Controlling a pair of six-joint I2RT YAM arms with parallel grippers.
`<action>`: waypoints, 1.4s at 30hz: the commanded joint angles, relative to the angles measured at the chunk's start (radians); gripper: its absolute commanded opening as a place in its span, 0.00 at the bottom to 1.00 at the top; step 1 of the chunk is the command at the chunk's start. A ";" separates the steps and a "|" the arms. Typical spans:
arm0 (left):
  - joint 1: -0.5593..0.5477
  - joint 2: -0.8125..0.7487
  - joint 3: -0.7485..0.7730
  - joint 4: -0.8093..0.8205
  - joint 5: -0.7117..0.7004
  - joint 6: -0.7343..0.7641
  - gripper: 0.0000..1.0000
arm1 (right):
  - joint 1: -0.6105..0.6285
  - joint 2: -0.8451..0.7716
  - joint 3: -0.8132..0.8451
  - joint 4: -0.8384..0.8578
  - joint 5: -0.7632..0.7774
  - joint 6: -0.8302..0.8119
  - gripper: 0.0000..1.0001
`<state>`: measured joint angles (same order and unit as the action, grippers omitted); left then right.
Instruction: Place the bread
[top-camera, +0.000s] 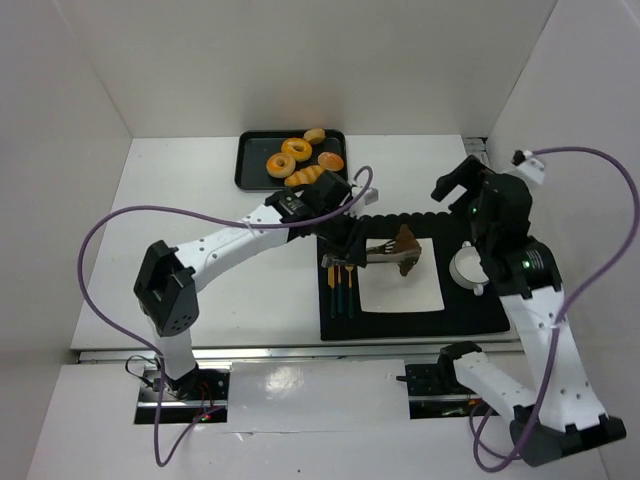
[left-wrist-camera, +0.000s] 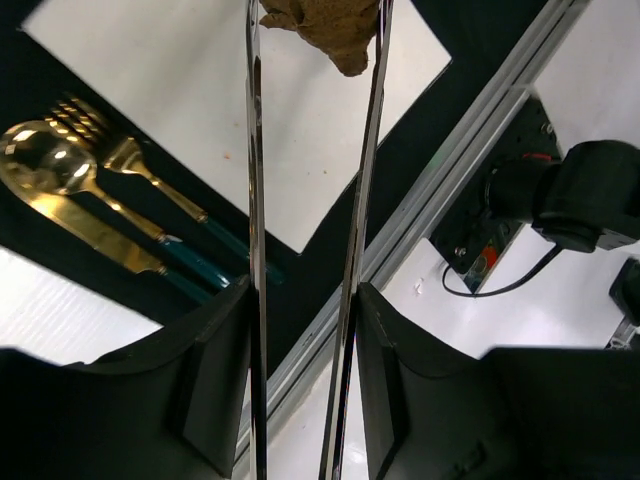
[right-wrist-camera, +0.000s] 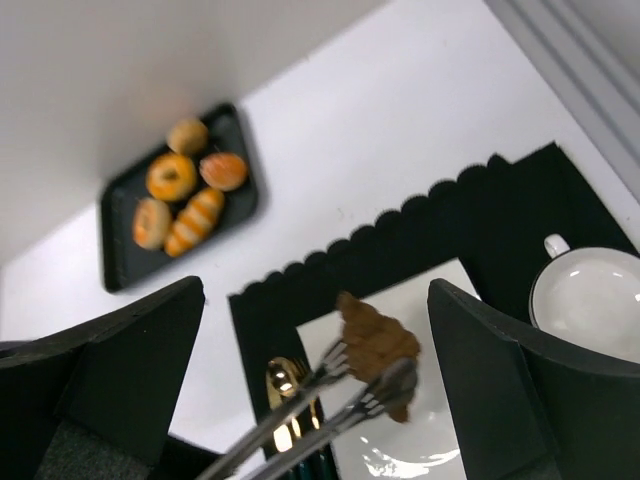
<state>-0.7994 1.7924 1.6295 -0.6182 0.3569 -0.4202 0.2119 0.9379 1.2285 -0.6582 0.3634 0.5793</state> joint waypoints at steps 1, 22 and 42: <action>-0.021 0.024 0.015 0.081 0.005 -0.012 0.33 | -0.006 -0.040 -0.017 -0.004 0.054 0.037 1.00; -0.018 -0.071 0.116 -0.130 -0.182 0.049 0.68 | -0.006 0.052 0.009 -0.011 0.017 0.036 1.00; 0.111 0.302 0.451 0.089 -0.582 -0.097 0.65 | -0.015 0.050 -0.009 0.013 0.028 0.036 1.00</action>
<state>-0.6888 1.9728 1.9331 -0.6300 -0.1680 -0.4763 0.2104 1.0080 1.2205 -0.6880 0.3779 0.6128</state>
